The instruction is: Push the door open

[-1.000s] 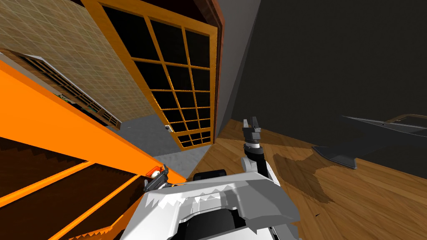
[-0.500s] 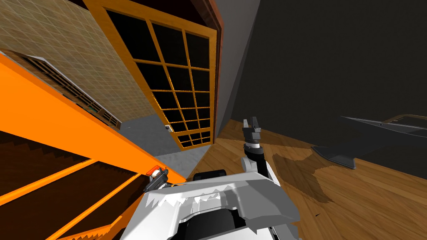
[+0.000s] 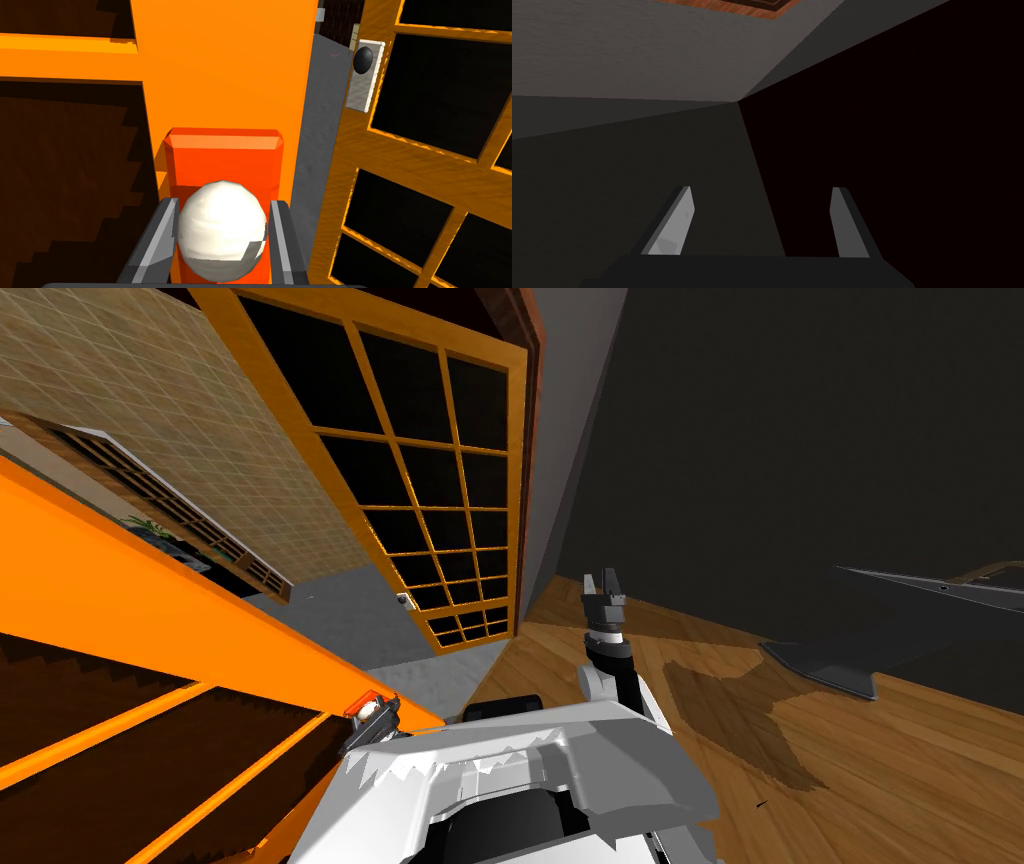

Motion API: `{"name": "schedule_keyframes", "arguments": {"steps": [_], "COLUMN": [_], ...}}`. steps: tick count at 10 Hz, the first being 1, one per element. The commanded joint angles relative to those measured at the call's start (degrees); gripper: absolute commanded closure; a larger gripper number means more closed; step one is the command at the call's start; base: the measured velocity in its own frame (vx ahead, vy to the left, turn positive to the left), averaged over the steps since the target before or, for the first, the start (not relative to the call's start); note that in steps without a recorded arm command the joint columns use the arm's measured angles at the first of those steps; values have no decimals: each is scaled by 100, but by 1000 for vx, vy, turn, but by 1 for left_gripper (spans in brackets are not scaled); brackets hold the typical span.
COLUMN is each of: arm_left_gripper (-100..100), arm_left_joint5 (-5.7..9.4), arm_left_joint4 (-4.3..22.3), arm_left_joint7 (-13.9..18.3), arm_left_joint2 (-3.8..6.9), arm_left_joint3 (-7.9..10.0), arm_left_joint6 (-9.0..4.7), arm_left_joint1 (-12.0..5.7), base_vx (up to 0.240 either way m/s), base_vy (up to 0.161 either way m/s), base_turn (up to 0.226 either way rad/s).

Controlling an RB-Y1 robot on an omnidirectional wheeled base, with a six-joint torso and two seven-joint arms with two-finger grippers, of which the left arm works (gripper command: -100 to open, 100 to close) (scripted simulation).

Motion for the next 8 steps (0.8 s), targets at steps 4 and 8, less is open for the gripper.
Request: {"name": "schedule_keyframes", "arguments": {"steps": [4,8], "arm_left_gripper": [100,100], "arm_left_joint5": [315,612], "arm_left_joint4": [20,49], "arm_left_joint7": [-77,-143], "arm_left_joint2": [3,-29], "arm_left_joint3": [349,644], "arm_left_joint6": [-151,-265], "arm_left_joint1": [-16,-7], "base_vx": [174,158], "base_vy": [138,122], "base_turn": [11,16]}}
